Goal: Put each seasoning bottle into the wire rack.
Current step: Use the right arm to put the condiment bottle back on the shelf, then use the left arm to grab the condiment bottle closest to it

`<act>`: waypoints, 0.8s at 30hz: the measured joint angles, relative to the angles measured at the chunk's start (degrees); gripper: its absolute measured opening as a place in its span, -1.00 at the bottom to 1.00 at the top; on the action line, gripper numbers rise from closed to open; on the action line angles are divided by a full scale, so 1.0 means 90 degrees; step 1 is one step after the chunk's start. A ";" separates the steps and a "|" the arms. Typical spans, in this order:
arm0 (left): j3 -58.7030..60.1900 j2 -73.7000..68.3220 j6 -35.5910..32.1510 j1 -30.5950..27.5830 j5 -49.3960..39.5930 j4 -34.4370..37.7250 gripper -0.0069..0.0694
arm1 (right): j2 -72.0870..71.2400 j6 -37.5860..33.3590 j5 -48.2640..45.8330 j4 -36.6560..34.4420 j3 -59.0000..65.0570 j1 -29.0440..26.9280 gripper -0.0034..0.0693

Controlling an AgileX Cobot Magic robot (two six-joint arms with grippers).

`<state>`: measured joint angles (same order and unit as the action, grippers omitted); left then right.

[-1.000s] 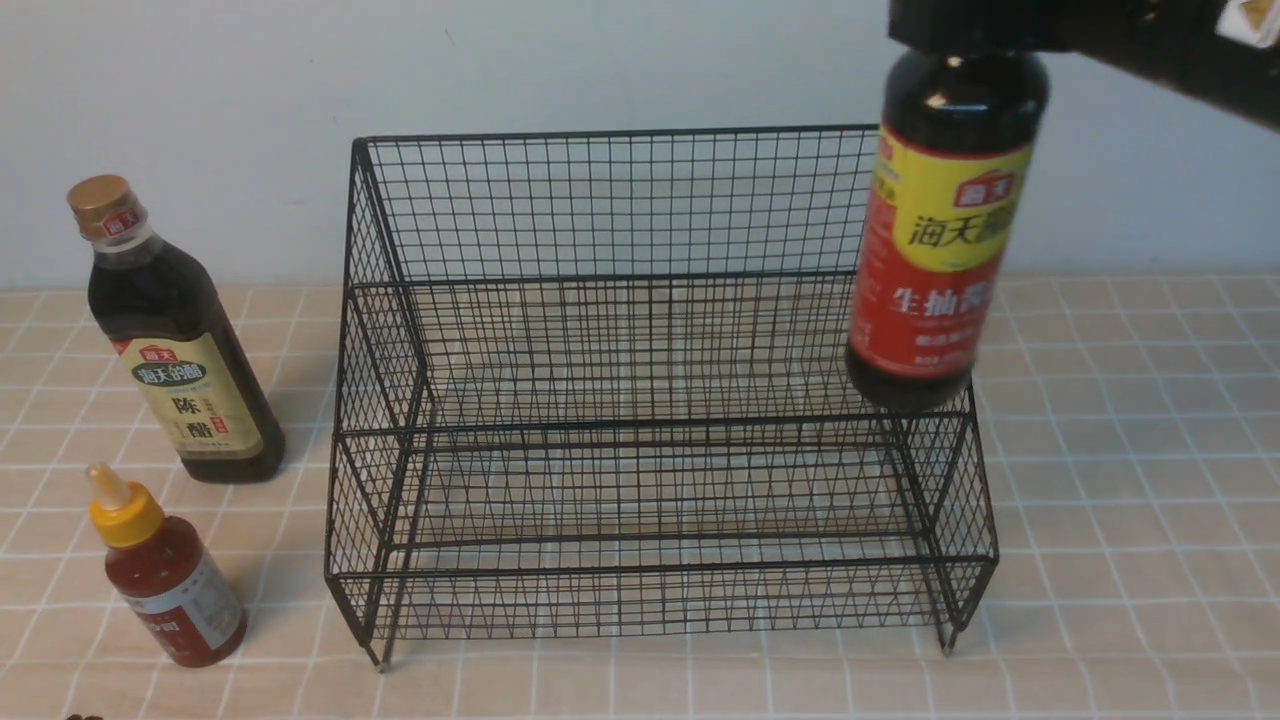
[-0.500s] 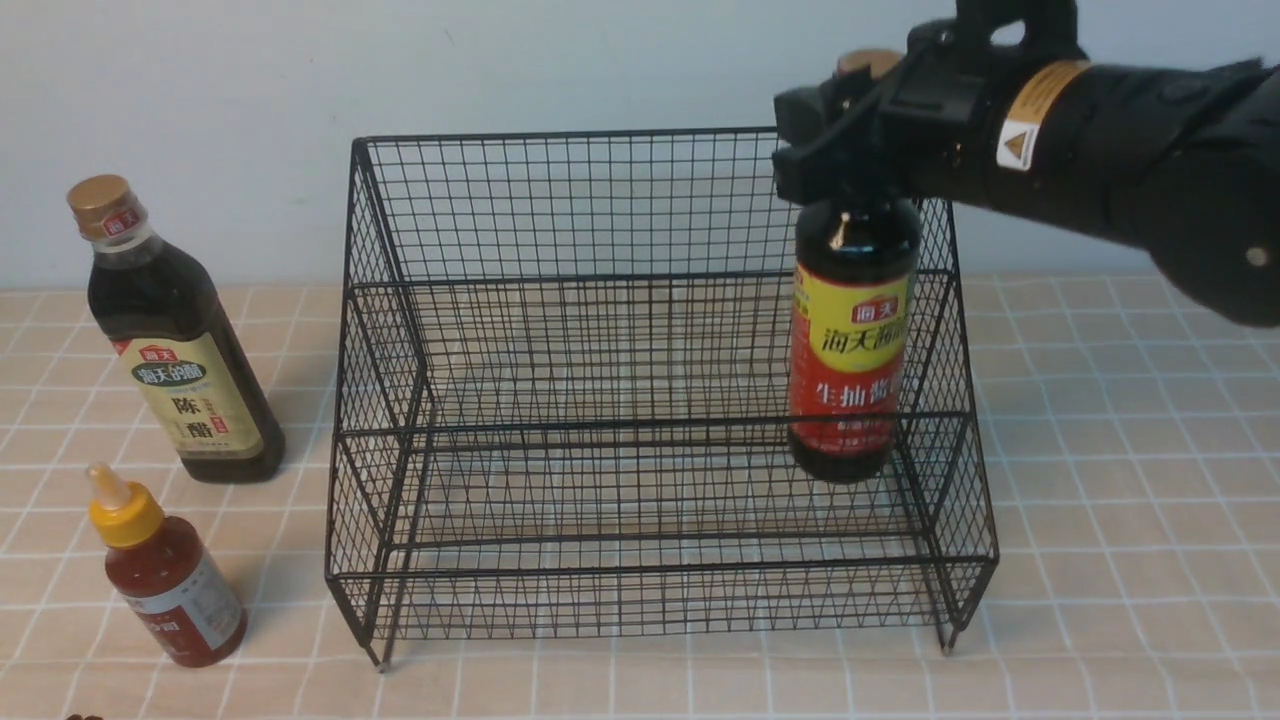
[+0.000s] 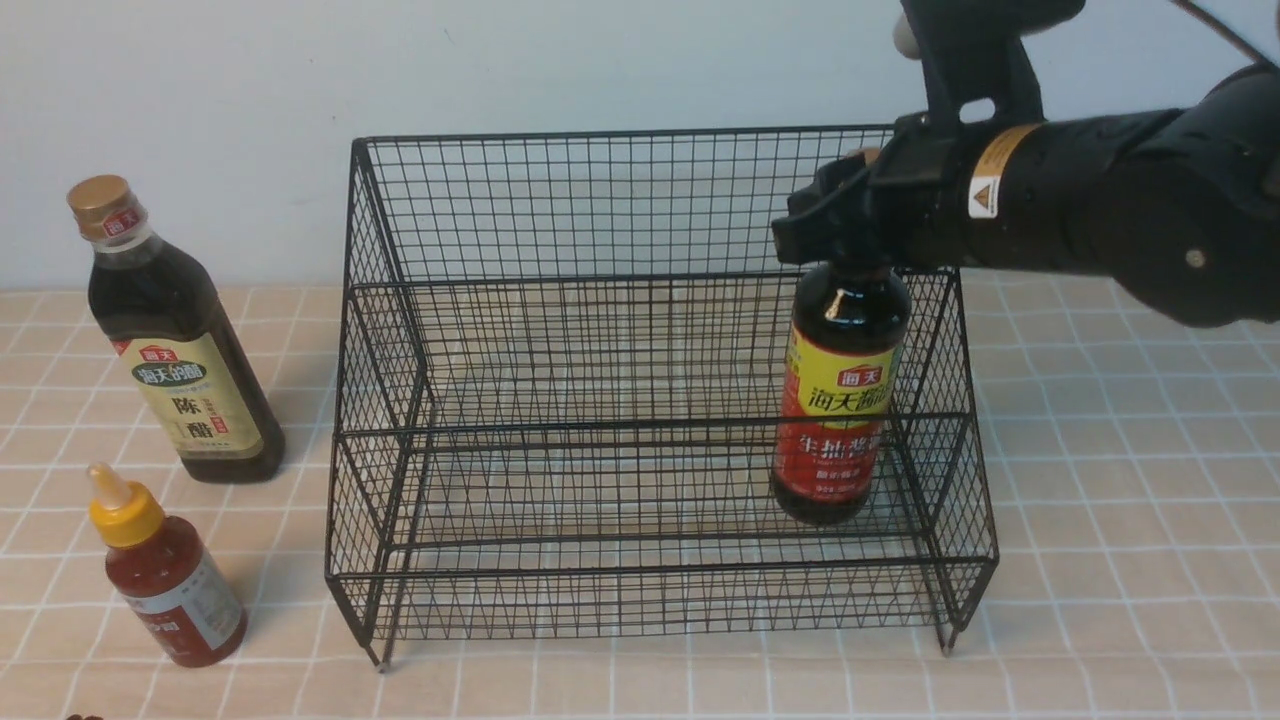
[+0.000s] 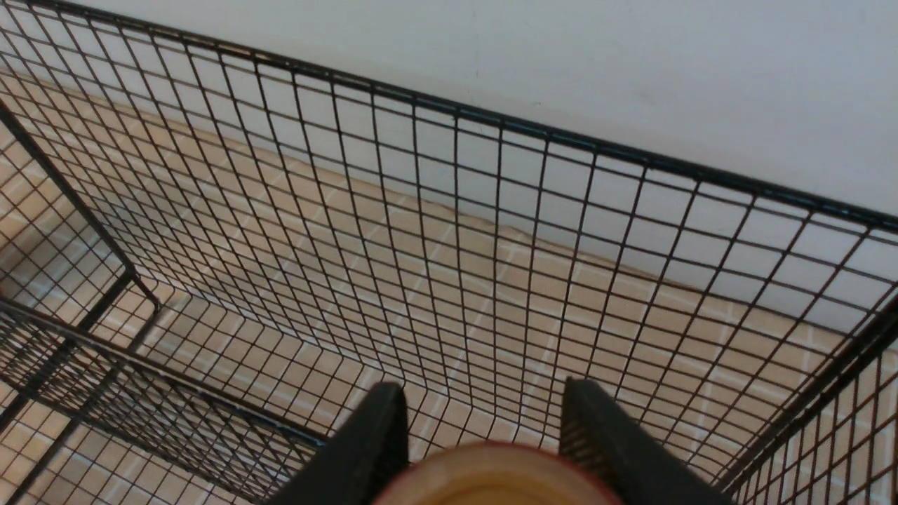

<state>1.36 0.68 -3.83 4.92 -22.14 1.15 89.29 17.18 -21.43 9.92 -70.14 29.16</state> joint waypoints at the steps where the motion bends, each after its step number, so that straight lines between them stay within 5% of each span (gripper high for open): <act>1: 0.0000 0.0000 0.0000 0.0000 0.0000 0.0000 -0.84 | -0.0026 0.0013 -0.0049 -0.0117 0.0000 0.0006 -0.06; 7: 0.0000 0.0000 0.0000 0.0000 0.0000 0.0000 -0.84 | -0.0454 0.0019 -0.0248 -0.0291 0.0000 0.0012 0.35; 16: 0.0000 0.0000 0.0000 0.0000 0.0000 0.0000 -0.84 | -0.1872 0.0019 -0.0961 -0.0291 -0.0008 0.0012 0.40; 20: 0.0000 0.0000 0.0000 0.0000 0.0000 0.0000 -0.84 | -0.2865 -0.0082 -0.2429 -0.0292 -0.0038 0.0012 0.13; 24: 0.0000 0.0000 0.0000 0.0000 0.0000 0.0000 -0.84 | -0.3852 -0.0358 -0.3789 -0.0377 -0.0043 0.0012 -0.46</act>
<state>1.36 0.68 -3.83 4.92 -22.14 1.15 54.62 13.96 -55.53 6.52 -70.53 29.27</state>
